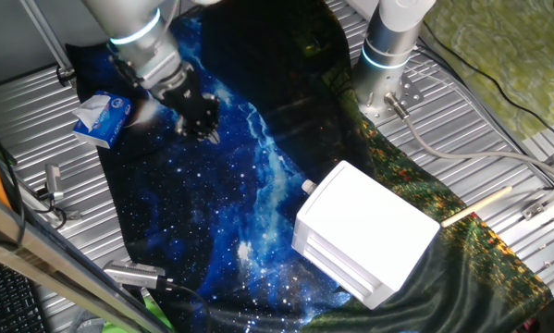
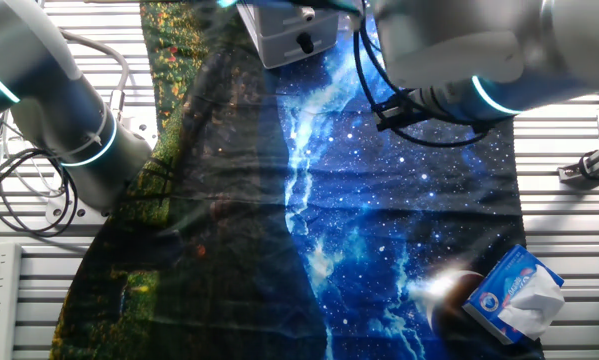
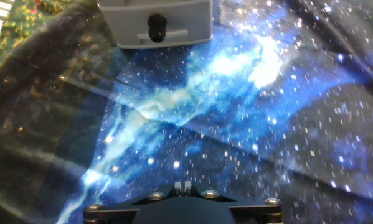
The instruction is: Grasp the handle and open the drawer
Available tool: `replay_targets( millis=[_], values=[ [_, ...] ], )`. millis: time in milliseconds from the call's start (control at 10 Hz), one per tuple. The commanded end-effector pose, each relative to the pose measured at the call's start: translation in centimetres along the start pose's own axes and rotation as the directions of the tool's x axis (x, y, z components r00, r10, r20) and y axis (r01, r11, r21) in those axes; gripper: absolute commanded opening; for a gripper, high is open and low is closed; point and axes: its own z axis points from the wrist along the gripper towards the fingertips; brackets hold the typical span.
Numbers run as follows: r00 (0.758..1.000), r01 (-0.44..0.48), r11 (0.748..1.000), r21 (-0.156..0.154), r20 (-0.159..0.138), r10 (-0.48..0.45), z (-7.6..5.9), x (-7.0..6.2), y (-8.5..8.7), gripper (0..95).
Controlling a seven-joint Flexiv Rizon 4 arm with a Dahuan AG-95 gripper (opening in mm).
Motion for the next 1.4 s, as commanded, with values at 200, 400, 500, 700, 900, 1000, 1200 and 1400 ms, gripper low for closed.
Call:
replay_targets(
  millis=[200,400,500,700,900,1000,1200,1400],
  values=[
    [0.999,-0.031,0.999,0.014,-0.008,0.031,0.7,-1.4,1.0,0.0],
    [0.999,-0.045,0.999,0.025,-0.012,0.046,1.8,-2.7,1.3,0.0],
    [0.999,-0.041,0.999,0.026,-0.009,0.042,2.4,-3.2,1.3,0.0],
    [0.999,-0.037,0.999,0.03,-0.009,0.038,3.6,-4.5,0.9,0.0],
    [0.999,-0.032,0.999,0.032,-0.012,0.033,4.5,-5.6,0.6,19.0],
    [0.999,-0.037,0.999,0.039,-0.016,0.037,5.1,-6.4,0.6,19.0],
    [0.999,-0.045,0.998,0.047,-0.023,0.046,5.9,-8.0,0.7,19.0],
    [0.999,-0.041,0.997,0.062,-0.026,0.043,7.0,-9.4,0.9,19.0]
  ],
)
